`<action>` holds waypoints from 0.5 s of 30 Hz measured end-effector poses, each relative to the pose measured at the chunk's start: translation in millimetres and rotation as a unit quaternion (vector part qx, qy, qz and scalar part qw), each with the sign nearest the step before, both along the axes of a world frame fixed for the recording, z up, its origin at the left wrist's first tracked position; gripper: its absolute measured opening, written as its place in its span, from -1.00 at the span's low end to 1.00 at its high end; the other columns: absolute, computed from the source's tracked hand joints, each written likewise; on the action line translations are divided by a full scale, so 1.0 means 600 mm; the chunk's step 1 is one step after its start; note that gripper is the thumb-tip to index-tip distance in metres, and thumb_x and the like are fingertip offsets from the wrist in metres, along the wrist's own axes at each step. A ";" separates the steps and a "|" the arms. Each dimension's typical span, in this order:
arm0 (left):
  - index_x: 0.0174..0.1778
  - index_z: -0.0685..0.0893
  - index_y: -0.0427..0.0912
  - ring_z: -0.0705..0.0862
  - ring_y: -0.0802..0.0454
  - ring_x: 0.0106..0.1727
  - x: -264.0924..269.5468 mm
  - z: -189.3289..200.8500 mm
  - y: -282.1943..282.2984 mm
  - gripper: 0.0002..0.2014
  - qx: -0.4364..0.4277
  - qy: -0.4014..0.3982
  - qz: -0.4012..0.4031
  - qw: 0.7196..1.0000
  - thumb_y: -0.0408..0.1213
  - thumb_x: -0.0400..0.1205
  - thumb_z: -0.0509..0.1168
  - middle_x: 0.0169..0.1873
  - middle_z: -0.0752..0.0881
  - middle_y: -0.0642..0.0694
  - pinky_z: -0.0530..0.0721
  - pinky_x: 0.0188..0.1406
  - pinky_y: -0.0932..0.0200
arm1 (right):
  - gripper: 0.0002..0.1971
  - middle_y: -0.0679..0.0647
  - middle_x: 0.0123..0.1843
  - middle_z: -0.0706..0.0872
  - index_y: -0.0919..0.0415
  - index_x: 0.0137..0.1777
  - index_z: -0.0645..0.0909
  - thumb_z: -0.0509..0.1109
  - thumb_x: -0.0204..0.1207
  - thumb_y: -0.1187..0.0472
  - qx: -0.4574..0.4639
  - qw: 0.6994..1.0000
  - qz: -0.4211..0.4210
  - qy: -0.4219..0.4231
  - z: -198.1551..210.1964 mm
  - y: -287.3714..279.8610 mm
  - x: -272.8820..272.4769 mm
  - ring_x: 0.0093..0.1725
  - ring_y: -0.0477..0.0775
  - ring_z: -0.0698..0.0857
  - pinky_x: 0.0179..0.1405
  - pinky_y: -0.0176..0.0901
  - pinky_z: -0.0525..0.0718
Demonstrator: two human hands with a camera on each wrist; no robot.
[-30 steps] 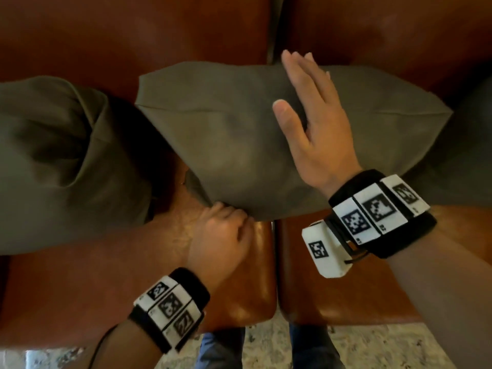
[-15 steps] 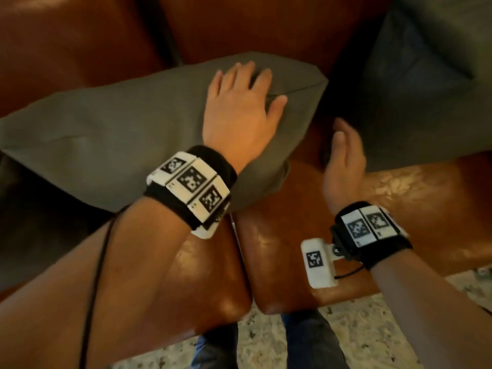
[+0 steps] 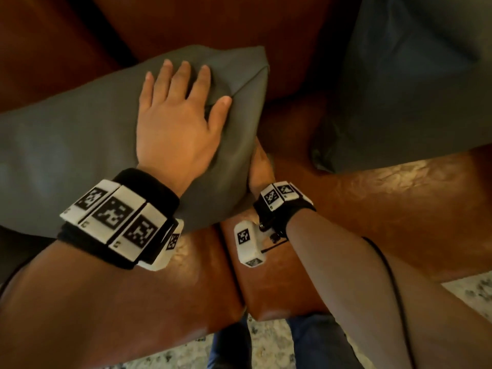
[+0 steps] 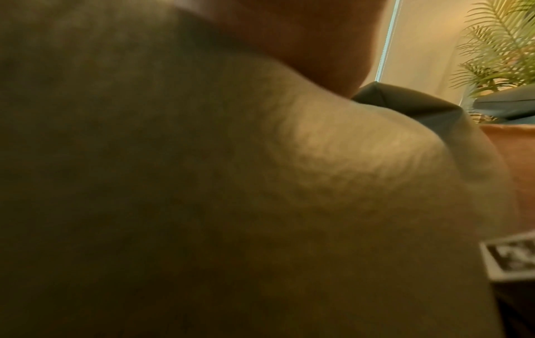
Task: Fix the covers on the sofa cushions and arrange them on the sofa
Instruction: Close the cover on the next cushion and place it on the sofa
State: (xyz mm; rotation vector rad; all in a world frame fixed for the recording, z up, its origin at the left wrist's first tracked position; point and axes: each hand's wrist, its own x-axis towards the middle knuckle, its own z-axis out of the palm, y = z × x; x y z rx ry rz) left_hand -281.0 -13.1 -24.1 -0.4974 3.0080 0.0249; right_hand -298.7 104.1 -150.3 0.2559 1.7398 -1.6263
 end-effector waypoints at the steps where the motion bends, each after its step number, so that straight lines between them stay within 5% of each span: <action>1: 0.66 0.28 -0.10 0.15 -0.21 0.69 0.002 0.001 0.000 -0.36 -0.001 -0.002 0.002 1.000 0.18 0.74 -0.18 0.62 0.34 -0.23 -0.02 0.68 -0.17 | -0.50 0.03 0.59 0.44 -0.01 0.58 0.39 -0.07 0.76 -0.13 0.026 0.998 0.031 -0.037 -0.013 0.012 0.007 0.60 0.06 0.34 0.64 -0.15 0.07; 4: 0.67 0.27 -0.08 0.13 -0.19 0.70 0.003 0.000 -0.002 -0.37 0.005 -0.010 0.008 1.000 0.18 0.75 -0.18 0.63 0.33 -0.21 -0.04 0.68 -0.15 | -0.37 0.11 0.63 0.39 -0.07 0.61 0.35 -0.14 0.67 -0.33 0.121 0.977 0.138 -0.107 -0.045 0.038 0.012 0.61 0.18 0.34 0.58 -0.03 0.21; 7: 0.66 0.28 -0.09 0.14 -0.19 0.70 0.003 0.000 -0.007 -0.36 0.007 -0.011 0.015 1.000 0.18 0.75 -0.18 0.63 0.33 -0.20 -0.04 0.68 -0.15 | -0.47 0.19 0.57 0.47 0.04 0.57 0.43 -0.10 0.75 -0.15 0.168 0.965 0.200 -0.038 -0.049 0.051 -0.007 0.55 0.24 0.42 0.49 -0.03 0.32; 11: 0.66 0.29 -0.09 0.14 -0.19 0.70 0.008 0.006 -0.011 -0.36 0.002 -0.016 0.022 1.000 0.18 0.75 -0.19 0.63 0.33 -0.20 -0.05 0.69 -0.14 | -0.67 0.29 0.28 0.68 0.31 0.27 0.62 0.17 0.71 0.11 0.279 0.954 0.103 0.033 -0.064 0.061 -0.045 0.29 0.33 0.63 0.18 -0.04 0.55; 15: 0.66 0.28 -0.08 0.13 -0.17 0.70 0.012 0.007 -0.015 -0.37 0.011 -0.012 0.024 1.000 0.18 0.75 -0.18 0.64 0.32 -0.19 -0.06 0.69 -0.12 | -0.40 0.25 0.25 0.68 0.32 0.30 0.59 0.38 0.50 -0.20 0.361 0.924 0.119 -0.045 -0.107 0.052 -0.067 0.18 0.30 0.68 0.13 0.01 0.65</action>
